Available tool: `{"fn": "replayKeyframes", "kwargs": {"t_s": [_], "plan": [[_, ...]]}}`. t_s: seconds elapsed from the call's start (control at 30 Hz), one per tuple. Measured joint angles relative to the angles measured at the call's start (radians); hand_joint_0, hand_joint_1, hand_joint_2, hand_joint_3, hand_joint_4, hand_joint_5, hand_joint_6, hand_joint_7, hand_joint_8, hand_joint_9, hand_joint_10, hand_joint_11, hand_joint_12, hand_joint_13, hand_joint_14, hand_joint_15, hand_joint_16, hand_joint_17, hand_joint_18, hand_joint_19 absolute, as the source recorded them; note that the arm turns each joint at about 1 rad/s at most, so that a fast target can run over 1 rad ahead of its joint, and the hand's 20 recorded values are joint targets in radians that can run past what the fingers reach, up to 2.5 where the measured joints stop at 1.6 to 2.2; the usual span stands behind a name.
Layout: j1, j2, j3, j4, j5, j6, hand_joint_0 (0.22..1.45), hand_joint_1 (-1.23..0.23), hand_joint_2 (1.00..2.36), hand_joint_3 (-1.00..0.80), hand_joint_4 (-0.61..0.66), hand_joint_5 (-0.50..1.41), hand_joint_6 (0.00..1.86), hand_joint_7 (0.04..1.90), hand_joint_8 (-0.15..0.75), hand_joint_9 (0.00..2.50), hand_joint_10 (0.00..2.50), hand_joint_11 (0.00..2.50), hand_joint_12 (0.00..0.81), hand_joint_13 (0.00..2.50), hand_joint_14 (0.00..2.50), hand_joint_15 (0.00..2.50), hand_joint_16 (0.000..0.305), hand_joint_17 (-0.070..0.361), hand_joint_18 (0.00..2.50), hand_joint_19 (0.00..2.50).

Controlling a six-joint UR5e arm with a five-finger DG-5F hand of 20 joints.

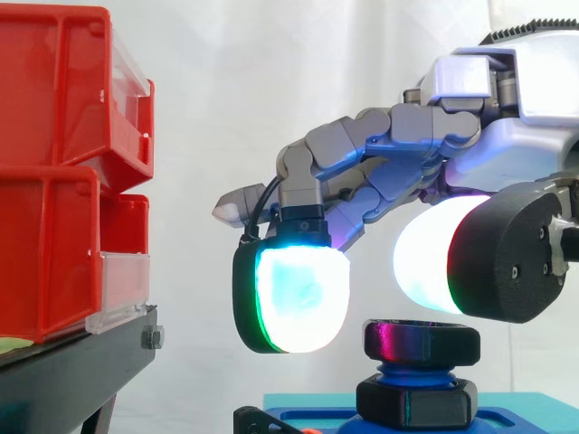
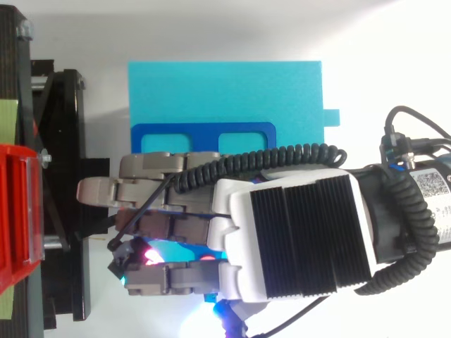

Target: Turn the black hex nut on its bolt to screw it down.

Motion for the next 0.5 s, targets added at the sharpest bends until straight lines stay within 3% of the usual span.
{"fn": "replayKeyframes", "kwargs": {"t_s": [0.23,0.5], "plan": [[-0.002,0.0,0.0,-0.011,-0.014,-0.001,0.55,-0.36,1.0,-0.5,0.02,-0.03,0.5,1.34,0.251,0.7,0.0,0.0,0.332,0.23,0.0,0.0,0.046,0.104,0.25,0.25],[-0.008,-0.001,0.0,-0.019,-0.028,-0.016,0.56,-0.36,1.0,-0.5,0.02,-0.04,0.5,1.31,0.253,0.7,0.0,0.0,0.329,0.25,0.0,0.0,0.045,0.102,0.27,0.25]]}}
